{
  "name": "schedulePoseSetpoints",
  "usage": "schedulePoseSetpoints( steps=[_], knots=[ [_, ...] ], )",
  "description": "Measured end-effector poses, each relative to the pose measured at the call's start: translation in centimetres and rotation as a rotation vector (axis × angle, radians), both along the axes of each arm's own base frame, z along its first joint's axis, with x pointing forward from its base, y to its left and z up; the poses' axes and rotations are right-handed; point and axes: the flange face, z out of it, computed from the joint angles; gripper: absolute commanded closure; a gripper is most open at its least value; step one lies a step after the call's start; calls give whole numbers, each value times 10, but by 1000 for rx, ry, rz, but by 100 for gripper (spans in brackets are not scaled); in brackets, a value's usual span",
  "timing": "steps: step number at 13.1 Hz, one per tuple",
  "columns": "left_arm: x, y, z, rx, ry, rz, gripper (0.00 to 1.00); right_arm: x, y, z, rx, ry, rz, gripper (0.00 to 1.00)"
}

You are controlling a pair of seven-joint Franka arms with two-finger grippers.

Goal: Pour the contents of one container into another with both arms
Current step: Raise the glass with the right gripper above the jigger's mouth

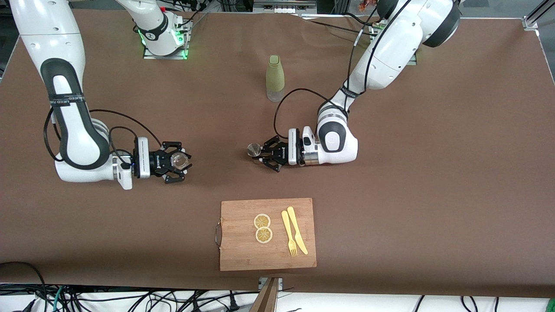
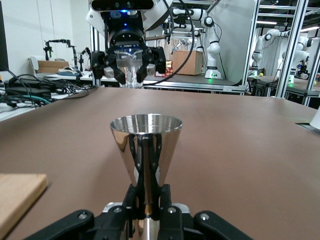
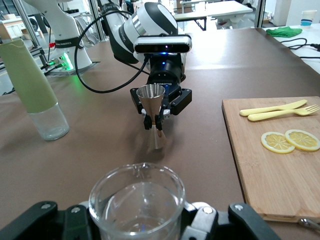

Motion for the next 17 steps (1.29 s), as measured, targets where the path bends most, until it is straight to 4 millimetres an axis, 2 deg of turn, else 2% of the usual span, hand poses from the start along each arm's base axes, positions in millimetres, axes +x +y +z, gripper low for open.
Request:
schedulePoseSetpoints(
  steps=[4,8,13,17],
  knots=[
    [-2,-28,5,6,-27,1,100,-1,23,25,-26,14,-24,69],
    [-9,-59,1,-11,-27,24,100,-15,44,49,-72,25,-54,69],
    [-5,-69,2,1,-47,40,100,-29,78,57,-144,38,-85,69],
    [-10,-74,-3,24,-49,44,100,-42,83,70,-218,61,-114,69]
  ],
)
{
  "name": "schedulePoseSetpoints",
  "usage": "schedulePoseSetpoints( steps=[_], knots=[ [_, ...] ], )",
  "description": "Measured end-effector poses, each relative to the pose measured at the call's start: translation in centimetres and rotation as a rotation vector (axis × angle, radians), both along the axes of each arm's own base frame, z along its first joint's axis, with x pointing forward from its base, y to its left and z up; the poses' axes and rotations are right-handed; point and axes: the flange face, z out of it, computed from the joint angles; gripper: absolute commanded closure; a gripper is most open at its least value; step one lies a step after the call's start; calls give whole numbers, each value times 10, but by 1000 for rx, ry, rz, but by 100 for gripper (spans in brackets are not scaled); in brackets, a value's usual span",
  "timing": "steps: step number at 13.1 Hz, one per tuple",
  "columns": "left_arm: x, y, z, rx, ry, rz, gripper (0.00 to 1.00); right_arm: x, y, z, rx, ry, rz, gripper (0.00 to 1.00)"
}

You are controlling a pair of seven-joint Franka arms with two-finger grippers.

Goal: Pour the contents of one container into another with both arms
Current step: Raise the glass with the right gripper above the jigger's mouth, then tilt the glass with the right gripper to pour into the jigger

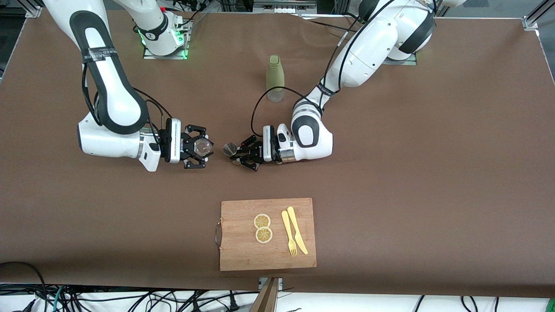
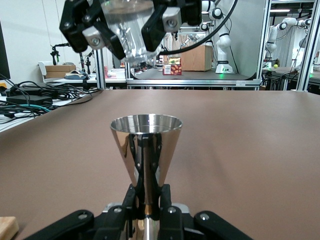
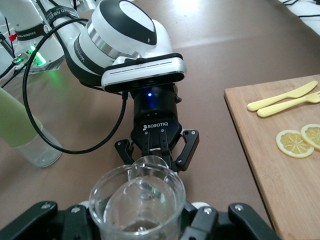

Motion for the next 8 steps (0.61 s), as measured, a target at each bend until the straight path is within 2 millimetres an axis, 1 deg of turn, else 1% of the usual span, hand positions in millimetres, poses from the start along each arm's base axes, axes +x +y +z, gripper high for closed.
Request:
schedulePoseSetpoints(
  steps=[3,6,8],
  knots=[
    [2,-2,-5,4,-3,7,100,0,2,7,-43,13,-30,69],
    [6,-2,-6,7,-9,17,100,-2,19,8,-85,22,-66,69],
    [8,-1,-7,10,-11,21,100,-4,25,7,-110,34,-71,69]
  ],
)
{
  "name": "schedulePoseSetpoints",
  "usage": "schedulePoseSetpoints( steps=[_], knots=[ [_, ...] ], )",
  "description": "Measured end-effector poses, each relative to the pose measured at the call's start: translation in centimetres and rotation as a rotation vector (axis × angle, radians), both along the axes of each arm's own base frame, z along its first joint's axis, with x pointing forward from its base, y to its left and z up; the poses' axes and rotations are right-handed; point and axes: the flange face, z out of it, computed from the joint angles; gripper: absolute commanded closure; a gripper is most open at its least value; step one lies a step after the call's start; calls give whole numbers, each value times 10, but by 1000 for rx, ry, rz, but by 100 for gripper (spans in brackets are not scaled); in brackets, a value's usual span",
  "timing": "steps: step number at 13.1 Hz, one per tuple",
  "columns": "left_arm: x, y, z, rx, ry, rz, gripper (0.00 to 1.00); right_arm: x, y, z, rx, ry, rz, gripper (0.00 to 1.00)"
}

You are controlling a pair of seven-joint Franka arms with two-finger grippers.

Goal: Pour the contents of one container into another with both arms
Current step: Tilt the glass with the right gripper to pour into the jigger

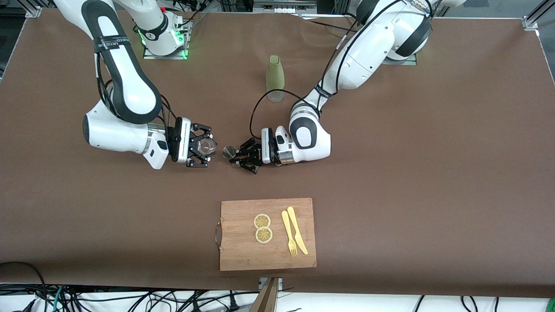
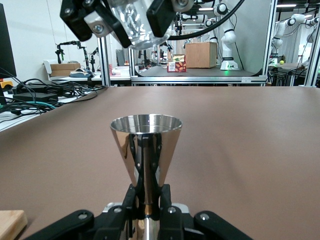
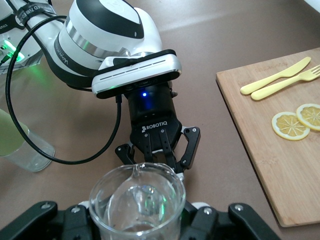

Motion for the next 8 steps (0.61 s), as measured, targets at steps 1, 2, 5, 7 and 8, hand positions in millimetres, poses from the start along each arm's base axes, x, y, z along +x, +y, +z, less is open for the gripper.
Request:
schedulePoseSetpoints(
  steps=[1,2,5,7,8],
  knots=[
    [0,0,0,1,0,1,100,0,0,-1,-26,11,-4,68],
    [0,0,-1,2,0,2,100,0,-1,-1,-49,22,-8,68],
    [2,2,0,5,-2,6,100,-1,-1,-2,-80,42,-18,68],
    [3,2,0,6,-4,8,100,-1,2,-2,-87,45,-31,68],
    [3,3,0,8,-4,9,100,-2,5,-1,-90,48,-41,68]
  ],
)
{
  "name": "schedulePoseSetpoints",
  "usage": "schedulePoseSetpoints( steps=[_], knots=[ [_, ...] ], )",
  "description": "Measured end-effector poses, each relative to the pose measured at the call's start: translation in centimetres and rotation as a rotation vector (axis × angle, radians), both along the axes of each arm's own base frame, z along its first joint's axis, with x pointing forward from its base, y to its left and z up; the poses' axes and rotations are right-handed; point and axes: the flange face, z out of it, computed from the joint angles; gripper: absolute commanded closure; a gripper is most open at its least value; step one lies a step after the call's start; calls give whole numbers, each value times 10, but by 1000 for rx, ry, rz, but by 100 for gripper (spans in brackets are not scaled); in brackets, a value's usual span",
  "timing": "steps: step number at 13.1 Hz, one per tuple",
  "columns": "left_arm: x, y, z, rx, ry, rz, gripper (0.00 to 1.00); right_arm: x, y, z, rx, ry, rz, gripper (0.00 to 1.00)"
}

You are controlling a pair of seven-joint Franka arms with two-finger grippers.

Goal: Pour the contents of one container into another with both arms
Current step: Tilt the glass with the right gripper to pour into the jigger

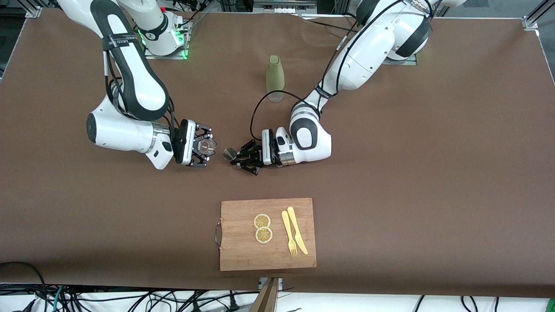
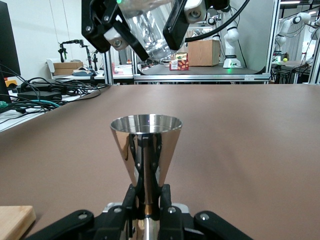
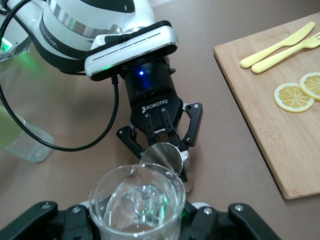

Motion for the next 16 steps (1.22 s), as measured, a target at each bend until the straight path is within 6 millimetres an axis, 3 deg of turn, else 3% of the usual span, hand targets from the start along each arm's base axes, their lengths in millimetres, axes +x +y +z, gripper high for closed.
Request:
schedulePoseSetpoints(
  steps=[8,16],
  knots=[
    [2,2,-1,14,-2,12,100,-1,31,15,-83,26,-87,68],
    [2,3,-1,17,-2,14,100,-4,46,17,-169,37,-118,68]
  ],
)
